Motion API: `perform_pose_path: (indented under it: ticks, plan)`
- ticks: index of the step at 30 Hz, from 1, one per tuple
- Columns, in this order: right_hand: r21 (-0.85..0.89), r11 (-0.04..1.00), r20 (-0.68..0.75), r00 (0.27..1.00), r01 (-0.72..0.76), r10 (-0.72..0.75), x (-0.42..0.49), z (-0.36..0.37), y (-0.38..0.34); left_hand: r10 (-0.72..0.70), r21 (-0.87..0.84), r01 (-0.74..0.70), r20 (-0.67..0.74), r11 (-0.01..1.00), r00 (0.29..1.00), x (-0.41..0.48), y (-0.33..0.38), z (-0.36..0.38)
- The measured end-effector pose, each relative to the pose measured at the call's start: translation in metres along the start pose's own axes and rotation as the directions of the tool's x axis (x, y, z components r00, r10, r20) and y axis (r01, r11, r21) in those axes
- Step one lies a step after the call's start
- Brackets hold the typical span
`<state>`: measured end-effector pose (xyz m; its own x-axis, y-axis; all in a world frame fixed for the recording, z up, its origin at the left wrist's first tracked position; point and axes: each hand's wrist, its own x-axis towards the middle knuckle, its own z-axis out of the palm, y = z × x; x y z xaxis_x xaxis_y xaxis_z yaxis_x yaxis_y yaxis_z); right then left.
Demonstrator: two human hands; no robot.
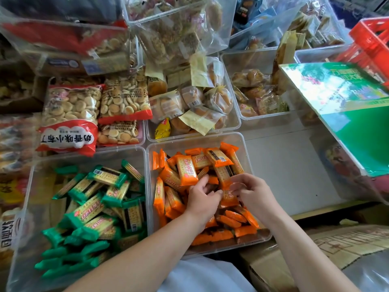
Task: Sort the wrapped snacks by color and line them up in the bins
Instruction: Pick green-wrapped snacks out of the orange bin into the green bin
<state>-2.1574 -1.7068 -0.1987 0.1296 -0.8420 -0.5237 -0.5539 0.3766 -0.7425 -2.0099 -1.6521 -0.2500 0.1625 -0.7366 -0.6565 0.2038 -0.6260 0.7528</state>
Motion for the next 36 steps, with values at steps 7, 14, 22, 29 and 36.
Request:
perform_pose_path:
  ticks: [7, 14, 22, 29, 36]
  plan:
    - [-0.472, 0.834, 0.201, 0.956, 0.286, -0.215, 0.011, 0.023, -0.001, 0.108, 0.271, -0.095, -0.033, 0.958, 0.994, -0.016, 0.005, -0.022]
    - [-0.511, 0.740, 0.280, 0.898, 0.438, -0.338, 0.007, 0.058, 0.002, 0.320, 0.461, -0.256, -0.063, 0.849, 0.945, -0.052, 0.032, -0.071]
    - [-0.441, 0.773, 0.577, 0.804, 0.456, -0.145, -0.015, 0.066, -0.012, 0.397, 0.705, -0.360, 0.119, 0.612, 0.910, -0.062, 0.039, -0.100]
    - [-0.446, 0.827, 0.486, 0.869, 0.342, -0.098, -0.009, 0.022, -0.010, -0.026, 0.843, -0.528, 0.533, 0.106, 0.846, -0.062, 0.044, -0.090]
    - [-0.229, 0.956, 0.006, 0.983, 0.181, -0.184, -0.009, -0.009, 0.010, 0.040, 0.879, -0.466, 0.465, 0.103, 0.885, -0.029, 0.039, -0.037]
